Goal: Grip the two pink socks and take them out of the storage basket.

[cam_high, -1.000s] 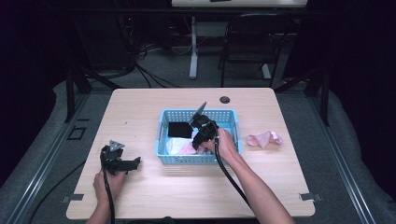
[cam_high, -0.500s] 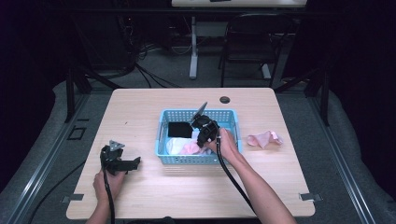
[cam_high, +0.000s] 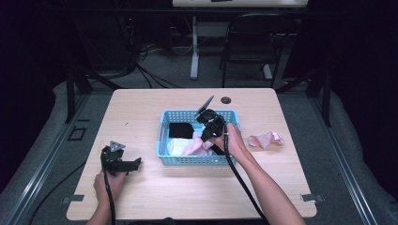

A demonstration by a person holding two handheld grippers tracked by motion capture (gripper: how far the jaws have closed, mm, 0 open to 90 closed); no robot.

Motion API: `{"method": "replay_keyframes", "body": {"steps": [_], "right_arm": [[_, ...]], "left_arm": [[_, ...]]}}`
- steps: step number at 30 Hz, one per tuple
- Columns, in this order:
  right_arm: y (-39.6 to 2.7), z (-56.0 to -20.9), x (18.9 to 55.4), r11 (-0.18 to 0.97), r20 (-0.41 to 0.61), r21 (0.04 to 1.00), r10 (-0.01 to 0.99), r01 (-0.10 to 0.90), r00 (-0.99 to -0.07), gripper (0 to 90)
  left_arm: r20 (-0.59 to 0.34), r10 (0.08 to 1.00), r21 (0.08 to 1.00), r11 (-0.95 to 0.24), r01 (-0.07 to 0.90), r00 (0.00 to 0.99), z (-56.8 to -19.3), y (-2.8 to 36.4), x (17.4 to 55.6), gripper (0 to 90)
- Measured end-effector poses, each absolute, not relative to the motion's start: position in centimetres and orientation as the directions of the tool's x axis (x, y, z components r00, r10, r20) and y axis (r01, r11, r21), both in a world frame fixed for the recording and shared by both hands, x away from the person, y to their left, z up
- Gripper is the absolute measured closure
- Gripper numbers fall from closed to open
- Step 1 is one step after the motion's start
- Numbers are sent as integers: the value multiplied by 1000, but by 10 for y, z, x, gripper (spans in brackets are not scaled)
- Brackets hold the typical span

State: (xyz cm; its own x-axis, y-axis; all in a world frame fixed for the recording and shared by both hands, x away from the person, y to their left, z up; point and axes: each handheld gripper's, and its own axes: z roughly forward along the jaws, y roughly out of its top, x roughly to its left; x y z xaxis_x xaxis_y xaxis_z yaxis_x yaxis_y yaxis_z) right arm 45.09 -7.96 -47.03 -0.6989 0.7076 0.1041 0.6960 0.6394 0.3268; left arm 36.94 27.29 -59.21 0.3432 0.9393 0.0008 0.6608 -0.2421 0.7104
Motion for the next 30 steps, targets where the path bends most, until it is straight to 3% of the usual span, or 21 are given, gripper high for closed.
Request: {"method": "replay_keyframes", "body": {"steps": [30], "right_arm": [[-110,-407,444,615,48,406,724,676,-688,875]], "left_arm": [[1,939,710,-242,661,343,-592,273,369,5]]}}
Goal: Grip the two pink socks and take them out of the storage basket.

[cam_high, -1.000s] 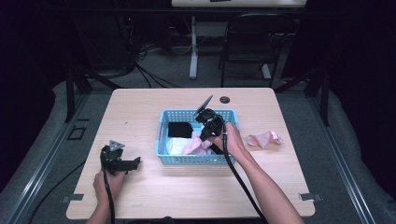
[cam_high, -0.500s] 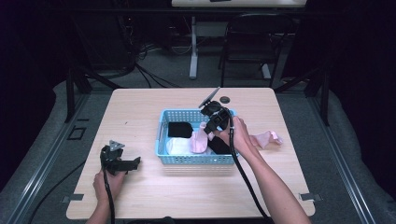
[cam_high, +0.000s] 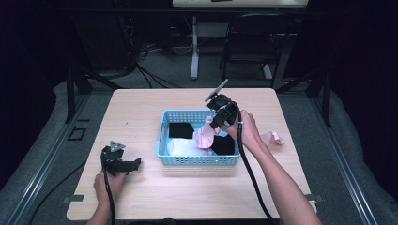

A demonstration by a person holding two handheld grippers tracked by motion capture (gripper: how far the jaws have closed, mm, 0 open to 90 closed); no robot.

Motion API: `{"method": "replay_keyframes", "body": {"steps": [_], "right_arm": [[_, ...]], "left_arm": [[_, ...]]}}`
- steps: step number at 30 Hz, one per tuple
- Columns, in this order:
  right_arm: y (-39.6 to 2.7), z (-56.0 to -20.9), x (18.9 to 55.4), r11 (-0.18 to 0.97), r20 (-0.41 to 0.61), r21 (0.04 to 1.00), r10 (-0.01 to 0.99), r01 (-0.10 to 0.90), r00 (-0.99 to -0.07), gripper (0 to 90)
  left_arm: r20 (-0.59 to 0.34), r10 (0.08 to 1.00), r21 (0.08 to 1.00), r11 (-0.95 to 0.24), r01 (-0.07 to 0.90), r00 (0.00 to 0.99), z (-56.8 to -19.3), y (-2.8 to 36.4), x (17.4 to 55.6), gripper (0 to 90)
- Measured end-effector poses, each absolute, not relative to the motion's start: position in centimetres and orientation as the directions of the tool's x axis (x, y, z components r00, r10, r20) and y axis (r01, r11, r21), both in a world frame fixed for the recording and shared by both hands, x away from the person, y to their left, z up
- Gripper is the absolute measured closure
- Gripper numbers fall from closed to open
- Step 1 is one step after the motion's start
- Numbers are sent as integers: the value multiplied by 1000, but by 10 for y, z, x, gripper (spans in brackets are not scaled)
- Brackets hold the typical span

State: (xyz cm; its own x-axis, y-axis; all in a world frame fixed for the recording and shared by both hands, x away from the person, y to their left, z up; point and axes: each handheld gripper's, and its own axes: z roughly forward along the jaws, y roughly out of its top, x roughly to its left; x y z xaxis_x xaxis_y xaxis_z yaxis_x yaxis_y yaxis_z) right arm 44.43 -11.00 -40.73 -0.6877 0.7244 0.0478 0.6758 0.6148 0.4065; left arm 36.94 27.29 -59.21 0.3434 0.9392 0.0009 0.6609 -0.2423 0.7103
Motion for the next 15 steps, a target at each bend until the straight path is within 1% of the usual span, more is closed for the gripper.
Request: {"method": "replay_keyframes", "body": {"steps": [15], "right_arm": [[-133,-385,440,596,30,426,743,681,-669,875]], "left_arm": [[-1,940,711,-240,661,342,-592,273,369,4]]}}
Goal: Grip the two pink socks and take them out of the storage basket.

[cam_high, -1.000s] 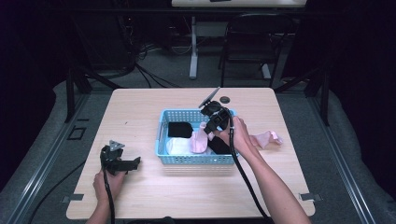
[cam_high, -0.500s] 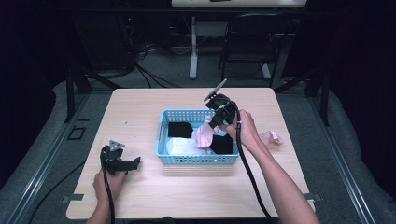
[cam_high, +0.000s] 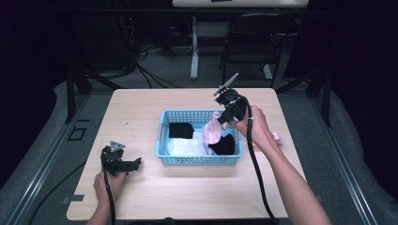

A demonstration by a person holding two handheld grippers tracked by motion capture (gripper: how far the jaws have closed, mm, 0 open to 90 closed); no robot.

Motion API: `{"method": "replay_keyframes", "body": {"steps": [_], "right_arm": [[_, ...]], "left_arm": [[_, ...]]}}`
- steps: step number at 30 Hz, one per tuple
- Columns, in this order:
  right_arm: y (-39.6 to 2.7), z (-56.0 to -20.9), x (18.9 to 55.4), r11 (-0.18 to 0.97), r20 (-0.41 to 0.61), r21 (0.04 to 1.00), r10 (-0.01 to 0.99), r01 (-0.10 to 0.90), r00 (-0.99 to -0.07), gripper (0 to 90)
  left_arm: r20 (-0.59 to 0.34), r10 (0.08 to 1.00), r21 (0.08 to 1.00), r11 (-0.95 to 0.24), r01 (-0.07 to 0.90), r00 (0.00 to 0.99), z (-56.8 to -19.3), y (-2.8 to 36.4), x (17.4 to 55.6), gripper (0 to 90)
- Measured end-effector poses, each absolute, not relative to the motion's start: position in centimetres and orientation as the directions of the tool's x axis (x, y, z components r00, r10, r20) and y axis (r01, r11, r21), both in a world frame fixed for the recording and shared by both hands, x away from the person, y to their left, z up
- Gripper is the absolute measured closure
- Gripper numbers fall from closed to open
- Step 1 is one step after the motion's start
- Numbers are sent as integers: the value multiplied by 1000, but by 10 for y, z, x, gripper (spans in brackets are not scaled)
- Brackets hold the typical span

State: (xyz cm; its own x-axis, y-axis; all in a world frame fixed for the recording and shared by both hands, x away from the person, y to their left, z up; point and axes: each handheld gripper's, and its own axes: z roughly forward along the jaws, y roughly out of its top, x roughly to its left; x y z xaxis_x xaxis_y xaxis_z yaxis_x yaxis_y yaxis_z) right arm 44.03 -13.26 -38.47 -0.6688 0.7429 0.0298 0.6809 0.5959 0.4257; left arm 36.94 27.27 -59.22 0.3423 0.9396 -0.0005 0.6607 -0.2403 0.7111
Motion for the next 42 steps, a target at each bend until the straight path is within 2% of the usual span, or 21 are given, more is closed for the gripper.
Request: {"method": "replay_keyframes", "body": {"steps": [24,37,42], "right_arm": [[-217,-346,429,501,-15,455,831,736,-557,875],[-262,-351,419,438,-12,457,873,774,-487,875],[-278,-365,417,424,-15,423,887,801,-462,875]], "left_arm": [[2,939,710,-243,661,344,-592,273,369,5],[2,939,710,-243,661,344,-592,273,369,5],[2,939,710,-244,661,344,-592,273,369,5]]}}
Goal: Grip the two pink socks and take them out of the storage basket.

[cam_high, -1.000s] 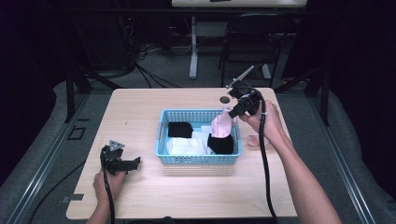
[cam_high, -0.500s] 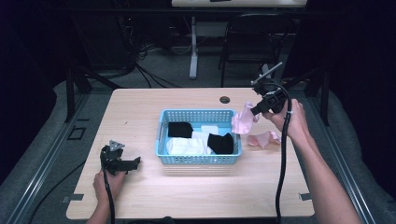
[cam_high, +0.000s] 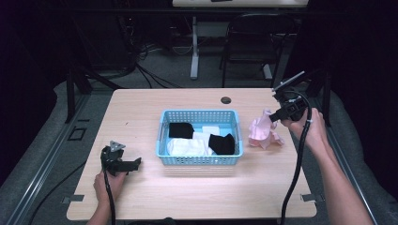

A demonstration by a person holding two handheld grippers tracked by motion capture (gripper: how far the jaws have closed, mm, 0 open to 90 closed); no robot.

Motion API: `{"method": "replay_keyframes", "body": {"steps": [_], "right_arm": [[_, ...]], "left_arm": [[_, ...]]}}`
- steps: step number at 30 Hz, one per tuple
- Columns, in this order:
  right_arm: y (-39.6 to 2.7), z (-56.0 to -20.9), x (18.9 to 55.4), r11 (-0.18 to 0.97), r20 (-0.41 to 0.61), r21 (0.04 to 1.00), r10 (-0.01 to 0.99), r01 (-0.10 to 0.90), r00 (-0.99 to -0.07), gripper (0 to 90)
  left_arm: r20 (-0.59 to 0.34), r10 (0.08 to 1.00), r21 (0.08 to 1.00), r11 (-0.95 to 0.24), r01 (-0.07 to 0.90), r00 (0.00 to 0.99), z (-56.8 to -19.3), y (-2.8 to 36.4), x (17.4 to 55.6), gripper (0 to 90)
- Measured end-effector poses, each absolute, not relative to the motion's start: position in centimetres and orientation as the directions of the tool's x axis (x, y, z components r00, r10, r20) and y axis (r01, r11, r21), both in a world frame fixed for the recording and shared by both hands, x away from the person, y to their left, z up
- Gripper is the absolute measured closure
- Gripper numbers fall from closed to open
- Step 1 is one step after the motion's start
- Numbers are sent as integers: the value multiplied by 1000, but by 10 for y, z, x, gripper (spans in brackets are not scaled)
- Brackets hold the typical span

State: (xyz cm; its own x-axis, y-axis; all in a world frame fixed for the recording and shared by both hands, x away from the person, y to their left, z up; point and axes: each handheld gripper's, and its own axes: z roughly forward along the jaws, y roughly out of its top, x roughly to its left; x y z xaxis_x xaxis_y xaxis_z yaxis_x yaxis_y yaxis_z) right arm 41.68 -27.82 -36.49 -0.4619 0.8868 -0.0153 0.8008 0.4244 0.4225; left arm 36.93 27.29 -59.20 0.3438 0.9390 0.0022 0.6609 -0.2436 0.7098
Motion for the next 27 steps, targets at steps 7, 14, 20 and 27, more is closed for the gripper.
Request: {"method": "replay_keyframes", "body": {"steps": [7,14,20,27], "right_arm": [[-293,-396,417,394,-24,373,909,840,-416,875],[-296,-444,422,372,-12,314,922,874,-388,874],[-290,-481,427,382,21,255,916,888,-400,873],[-287,-509,429,357,58,242,923,902,-381,860]], "left_arm": [[2,939,710,-244,661,344,-592,273,369,5],[2,939,712,-243,659,344,-592,273,369,5],[2,939,710,-243,660,344,-592,273,369,5],[2,939,710,-243,661,344,-592,273,369,5]]}}
